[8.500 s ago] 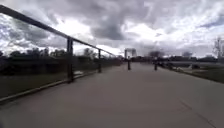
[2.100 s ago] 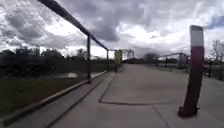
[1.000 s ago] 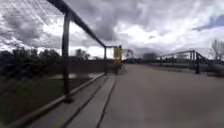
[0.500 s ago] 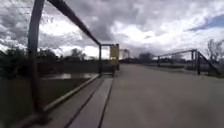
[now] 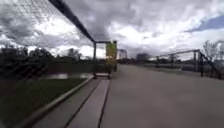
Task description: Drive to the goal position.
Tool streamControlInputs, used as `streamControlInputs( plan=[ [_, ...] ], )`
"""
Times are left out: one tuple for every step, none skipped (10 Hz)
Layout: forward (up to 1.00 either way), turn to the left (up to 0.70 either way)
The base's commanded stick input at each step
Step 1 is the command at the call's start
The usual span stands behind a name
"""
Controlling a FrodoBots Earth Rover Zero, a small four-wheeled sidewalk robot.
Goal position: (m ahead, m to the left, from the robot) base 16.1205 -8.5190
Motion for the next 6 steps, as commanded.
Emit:
streamControlInputs(
  plan=[
    [1.0,-0.13],
    [1.0,-0.14],
    [1.0,-0.16],
    [1.0,-0.17],
    [1.0,-0.18],
    [1.0,-0.19]
  ],
)
